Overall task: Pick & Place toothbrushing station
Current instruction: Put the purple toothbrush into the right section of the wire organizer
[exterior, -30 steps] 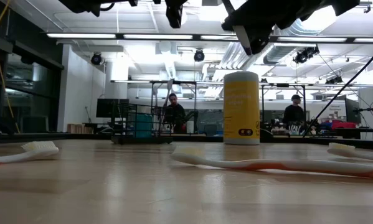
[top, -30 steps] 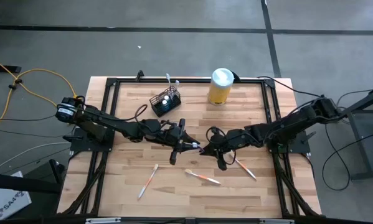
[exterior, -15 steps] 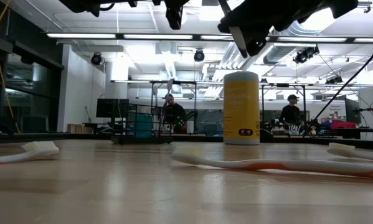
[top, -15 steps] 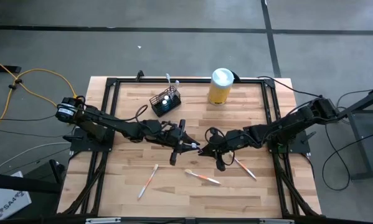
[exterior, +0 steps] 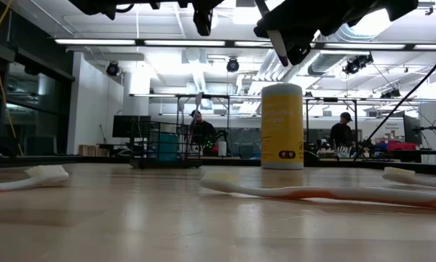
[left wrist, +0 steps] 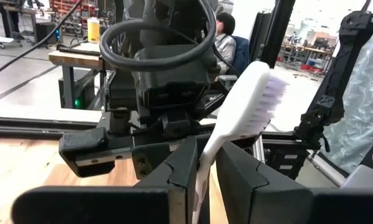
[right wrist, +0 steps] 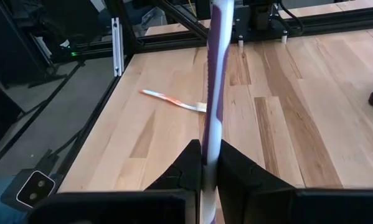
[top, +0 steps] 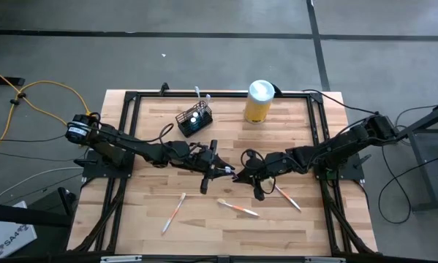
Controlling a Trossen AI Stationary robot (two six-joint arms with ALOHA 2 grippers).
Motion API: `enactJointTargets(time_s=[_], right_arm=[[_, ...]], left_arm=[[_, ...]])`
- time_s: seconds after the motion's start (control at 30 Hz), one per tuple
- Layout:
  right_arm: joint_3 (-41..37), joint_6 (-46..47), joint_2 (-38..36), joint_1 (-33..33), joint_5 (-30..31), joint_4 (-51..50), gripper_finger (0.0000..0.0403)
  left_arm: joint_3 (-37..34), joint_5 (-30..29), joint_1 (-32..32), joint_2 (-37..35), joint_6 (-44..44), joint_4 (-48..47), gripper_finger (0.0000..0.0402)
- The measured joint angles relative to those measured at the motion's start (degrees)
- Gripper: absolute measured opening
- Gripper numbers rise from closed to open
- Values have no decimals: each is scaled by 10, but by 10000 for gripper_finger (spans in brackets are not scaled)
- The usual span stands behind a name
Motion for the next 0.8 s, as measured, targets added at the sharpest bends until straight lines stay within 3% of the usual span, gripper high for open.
enactJointTargets(time_s=[0.47, 0.8], right_arm=[[0, 0, 0, 1, -2, -4, 20], [1, 10, 0, 1, -5, -8, 19]], left_arm=[[0, -1, 0, 0, 1, 8, 47], [-1, -14, 1, 0, 22, 8, 8]])
